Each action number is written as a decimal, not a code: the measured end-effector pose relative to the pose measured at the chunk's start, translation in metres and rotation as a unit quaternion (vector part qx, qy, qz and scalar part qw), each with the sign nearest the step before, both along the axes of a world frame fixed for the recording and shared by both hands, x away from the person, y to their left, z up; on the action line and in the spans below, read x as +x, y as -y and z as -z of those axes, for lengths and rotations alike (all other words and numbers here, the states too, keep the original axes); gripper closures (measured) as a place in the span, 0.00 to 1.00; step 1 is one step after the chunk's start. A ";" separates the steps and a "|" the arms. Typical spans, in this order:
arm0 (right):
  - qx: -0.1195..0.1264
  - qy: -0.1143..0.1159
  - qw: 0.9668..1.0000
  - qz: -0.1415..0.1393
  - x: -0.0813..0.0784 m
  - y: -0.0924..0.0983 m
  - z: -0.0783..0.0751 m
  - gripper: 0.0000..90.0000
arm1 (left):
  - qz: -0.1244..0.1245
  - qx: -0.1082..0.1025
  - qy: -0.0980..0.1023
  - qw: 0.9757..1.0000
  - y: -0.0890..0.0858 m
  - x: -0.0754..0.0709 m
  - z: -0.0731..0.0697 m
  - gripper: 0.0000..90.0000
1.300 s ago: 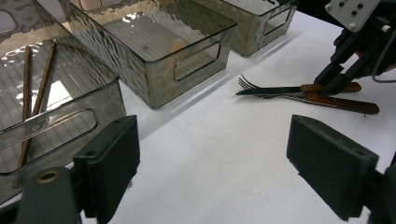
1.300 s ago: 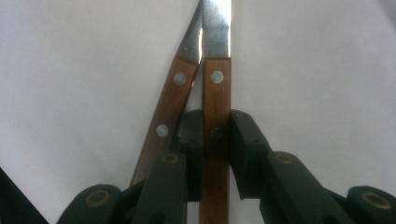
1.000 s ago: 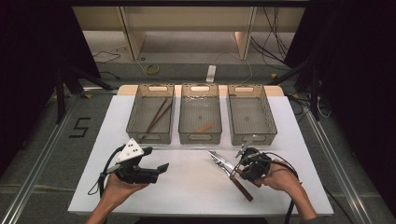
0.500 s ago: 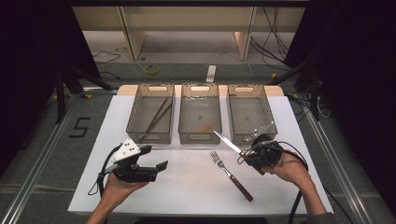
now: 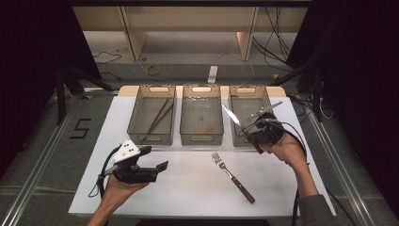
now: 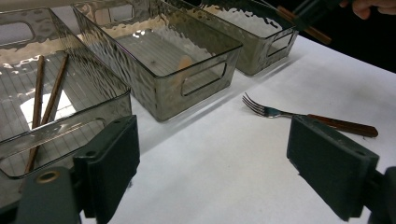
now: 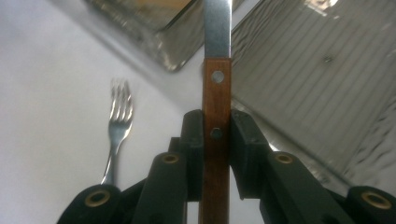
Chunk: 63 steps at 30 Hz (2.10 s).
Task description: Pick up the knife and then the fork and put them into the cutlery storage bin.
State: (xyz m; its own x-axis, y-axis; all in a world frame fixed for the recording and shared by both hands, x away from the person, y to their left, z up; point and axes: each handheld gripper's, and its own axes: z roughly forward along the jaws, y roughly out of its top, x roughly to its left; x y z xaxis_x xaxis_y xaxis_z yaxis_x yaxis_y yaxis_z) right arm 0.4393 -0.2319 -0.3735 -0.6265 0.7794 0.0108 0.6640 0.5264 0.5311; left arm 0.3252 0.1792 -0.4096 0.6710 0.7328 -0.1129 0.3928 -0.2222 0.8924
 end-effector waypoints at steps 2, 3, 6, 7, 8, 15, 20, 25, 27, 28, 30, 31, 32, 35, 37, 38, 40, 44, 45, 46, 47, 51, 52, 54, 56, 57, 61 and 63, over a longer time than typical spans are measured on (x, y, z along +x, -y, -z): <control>0.005 0.003 1.000 0.010 0.008 0.000 -0.003 0.85 | -0.001 -0.001 0.001 1.000 0.000 0.000 0.000 0.19; 0.005 0.006 1.000 0.014 0.011 0.000 -0.005 0.85 | -0.002 -0.003 0.003 1.000 -0.001 0.000 0.000 0.19; 0.010 0.007 0.999 0.032 0.023 0.000 -0.009 0.85 | -0.003 -0.004 0.003 1.000 -0.002 0.000 0.000 0.19; 0.008 0.006 0.999 0.038 0.027 0.000 -0.010 0.85 | -0.004 -0.005 0.003 1.000 -0.002 0.000 0.000 0.19; 0.006 0.007 0.999 0.045 0.031 -0.001 -0.010 0.85 | -0.003 -0.006 0.003 1.000 -0.001 0.000 0.000 0.19; 0.013 0.006 0.998 0.069 0.048 -0.004 -0.012 0.85 | -0.003 -0.003 0.004 1.000 -0.001 0.000 0.000 0.19; 0.024 0.001 0.996 0.088 0.061 -0.003 -0.010 0.85 | -0.005 -0.007 0.007 1.000 -0.002 -0.001 -0.001 0.19; 0.020 -0.006 0.993 0.113 0.072 0.001 -0.006 0.85 | -0.007 -0.011 0.009 1.000 -0.003 -0.001 -0.001 0.19; 0.017 -0.010 0.992 0.124 0.076 0.002 -0.003 0.85 | -0.008 -0.013 0.010 1.000 -0.003 -0.001 -0.002 0.19; 0.017 -0.014 0.992 0.128 0.077 0.002 -0.002 0.85 | -0.008 -0.018 0.011 1.000 -0.003 -0.001 -0.002 0.19; 0.011 -0.017 0.990 0.137 0.080 0.003 0.002 0.85 | -0.008 -0.019 0.014 1.000 -0.004 -0.002 -0.002 0.19; 0.010 -0.019 0.990 0.140 0.080 0.003 0.003 0.85 | -0.010 -0.020 0.014 1.000 -0.004 -0.002 -0.002 0.19; 0.007 -0.019 0.990 0.140 0.081 0.003 0.004 0.85 | -0.010 -0.020 0.014 1.000 -0.004 -0.002 -0.002 0.19; 0.007 -0.021 0.989 0.145 0.081 0.002 0.006 0.85 | -0.008 -0.016 0.014 1.000 -0.004 -0.002 -0.002 0.19; 0.005 -0.024 0.989 0.148 0.083 0.002 0.008 0.85 | -0.008 -0.017 0.016 1.000 -0.003 -0.002 -0.002 0.19; 0.005 -0.026 0.988 0.150 0.083 0.002 0.009 0.85 | -0.007 -0.018 0.016 1.000 -0.003 -0.002 -0.002 0.19; 0.005 -0.029 0.988 0.150 0.084 0.001 0.012 0.85 | -0.008 -0.017 0.016 1.000 -0.004 -0.002 -0.002 0.19; 0.000 -0.037 0.987 0.153 0.085 0.001 0.017 0.85 | -0.008 -0.016 0.015 1.000 -0.003 -0.002 -0.002 0.19; -0.002 -0.040 0.987 0.155 0.085 0.000 0.019 0.85 | -0.008 -0.015 0.015 1.000 -0.003 -0.002 -0.002 0.18; -0.004 -0.042 0.987 0.157 0.086 0.000 0.021 0.85 | -0.007 -0.015 0.014 1.000 -0.003 -0.002 -0.002 0.19; -0.004 -0.040 0.987 0.157 0.086 0.000 0.022 0.84 | -0.007 -0.016 0.013 1.000 -0.003 -0.002 -0.002 0.19; 0.020 -0.048 0.988 0.147 0.086 0.001 0.019 0.62 | -0.008 -0.016 0.013 1.000 -0.004 -0.002 -0.002 0.18; 0.019 -0.044 0.989 0.143 0.085 0.000 0.017 0.59 | -0.010 -0.018 0.013 1.000 -0.004 -0.001 -0.002 0.18; 0.022 -0.032 0.990 0.139 0.081 -0.001 0.012 0.55 | -0.009 -0.013 0.012 1.000 -0.004 -0.001 -0.001 0.18; 0.020 -0.032 0.991 0.127 0.076 -0.002 0.009 0.52 | -0.009 -0.014 0.012 1.000 -0.004 -0.002 -0.002 0.18; 0.016 -0.032 0.992 0.120 0.073 -0.003 0.008 0.50 | -0.009 -0.015 0.012 1.000 -0.004 -0.002 -0.002 0.18; 0.012 -0.029 0.997 0.076 0.057 -0.007 0.005 0.44 | -0.006 -0.021 0.009 1.000 -0.004 -0.001 -0.001 0.18; 0.026 -0.022 0.998 0.053 0.046 -0.009 0.002 0.43 | -0.007 -0.022 0.007 1.000 -0.004 -0.001 -0.001 0.18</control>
